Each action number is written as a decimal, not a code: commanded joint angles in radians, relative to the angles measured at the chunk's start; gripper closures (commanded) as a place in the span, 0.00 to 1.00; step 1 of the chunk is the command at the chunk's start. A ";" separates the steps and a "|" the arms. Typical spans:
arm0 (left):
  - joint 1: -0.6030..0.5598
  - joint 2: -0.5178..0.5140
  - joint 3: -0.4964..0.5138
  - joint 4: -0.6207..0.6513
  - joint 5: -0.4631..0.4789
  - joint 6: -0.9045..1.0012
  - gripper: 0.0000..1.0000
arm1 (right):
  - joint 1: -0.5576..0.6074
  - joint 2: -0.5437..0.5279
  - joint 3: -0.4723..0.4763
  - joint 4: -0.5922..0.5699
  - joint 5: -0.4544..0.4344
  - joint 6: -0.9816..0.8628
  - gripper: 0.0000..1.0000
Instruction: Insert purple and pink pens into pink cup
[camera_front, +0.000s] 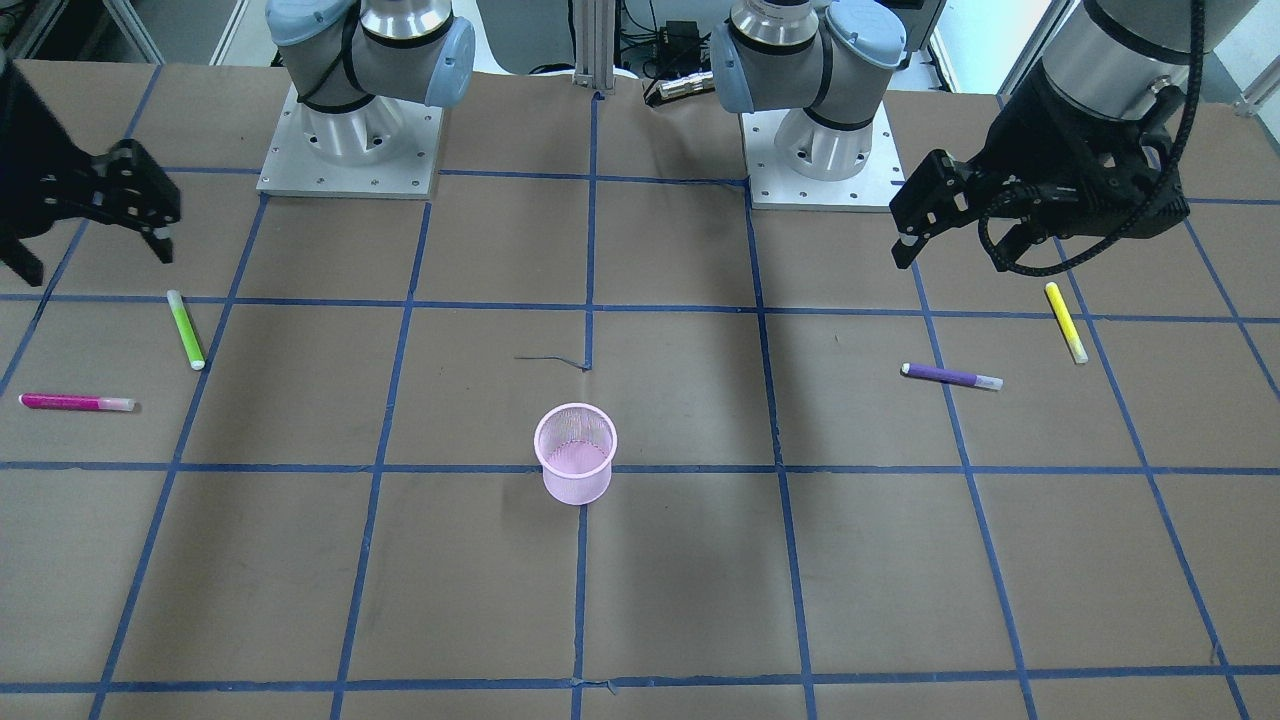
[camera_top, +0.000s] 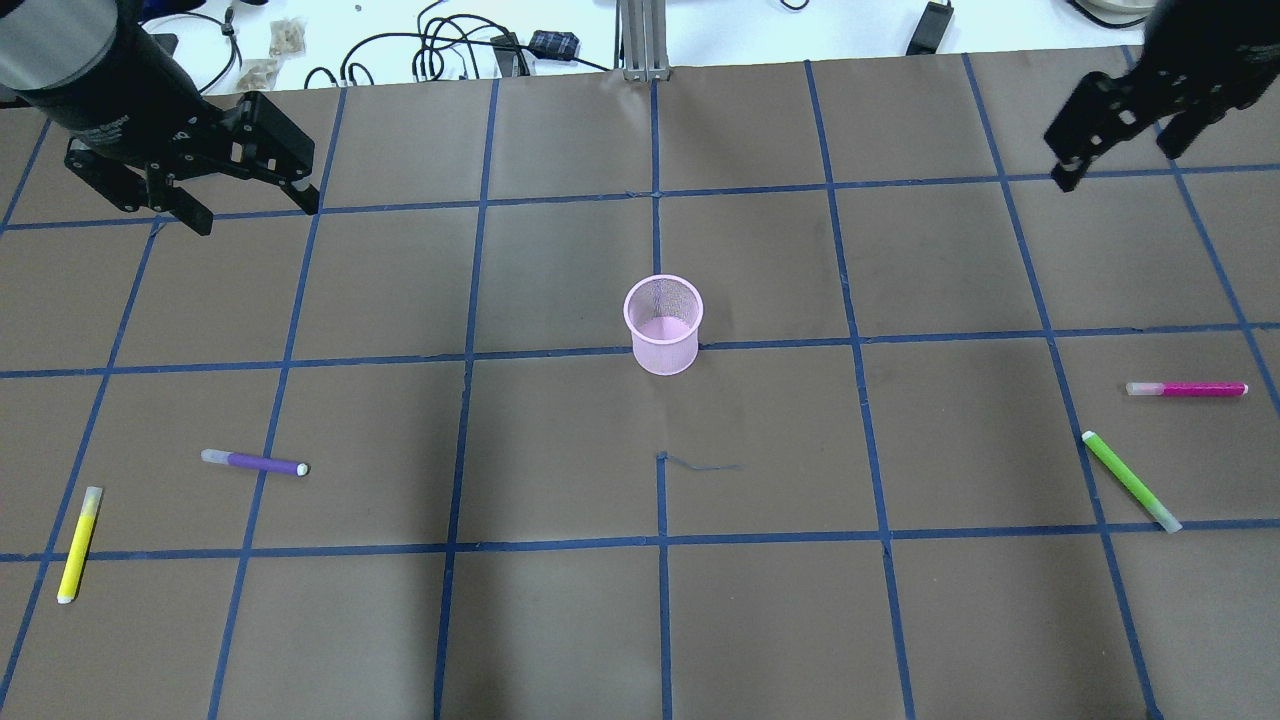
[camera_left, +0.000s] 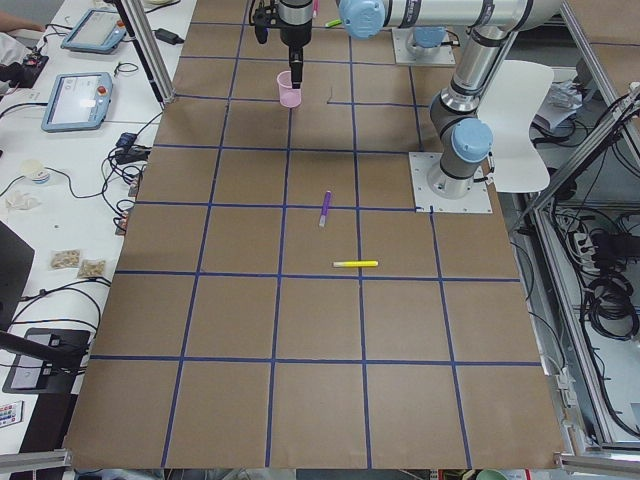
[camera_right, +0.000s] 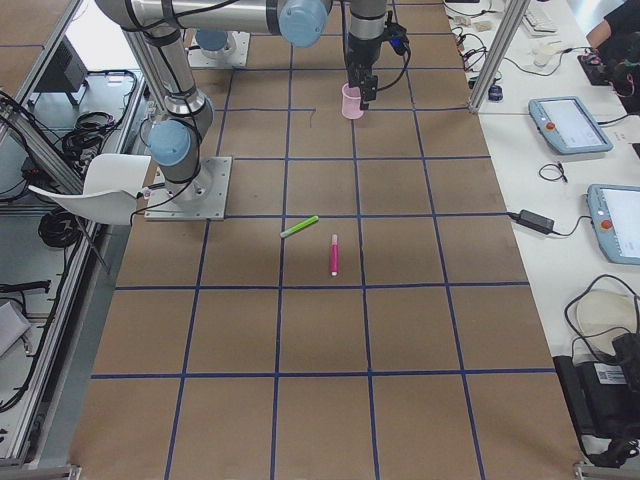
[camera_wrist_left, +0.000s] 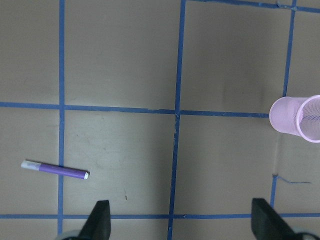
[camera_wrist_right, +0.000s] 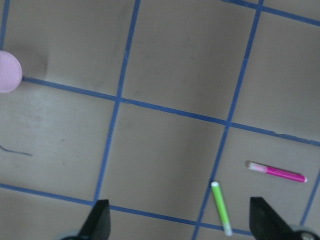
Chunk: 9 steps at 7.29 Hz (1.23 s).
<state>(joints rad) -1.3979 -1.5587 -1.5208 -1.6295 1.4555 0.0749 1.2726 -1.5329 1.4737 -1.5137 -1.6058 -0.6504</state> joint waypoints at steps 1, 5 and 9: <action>-0.042 -0.003 -0.004 -0.003 0.000 -0.033 0.00 | -0.261 0.010 0.043 -0.011 0.012 -0.472 0.06; -0.056 0.035 -0.150 0.019 0.116 0.295 0.01 | -0.583 0.147 0.203 -0.275 0.166 -1.097 0.10; -0.047 0.055 -0.326 0.034 0.366 0.702 0.02 | -0.659 0.330 0.200 -0.256 0.403 -1.553 0.19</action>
<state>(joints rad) -1.4419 -1.5053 -1.7884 -1.5994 1.6999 0.6305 0.6224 -1.2546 1.6685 -1.7729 -1.2420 -2.0570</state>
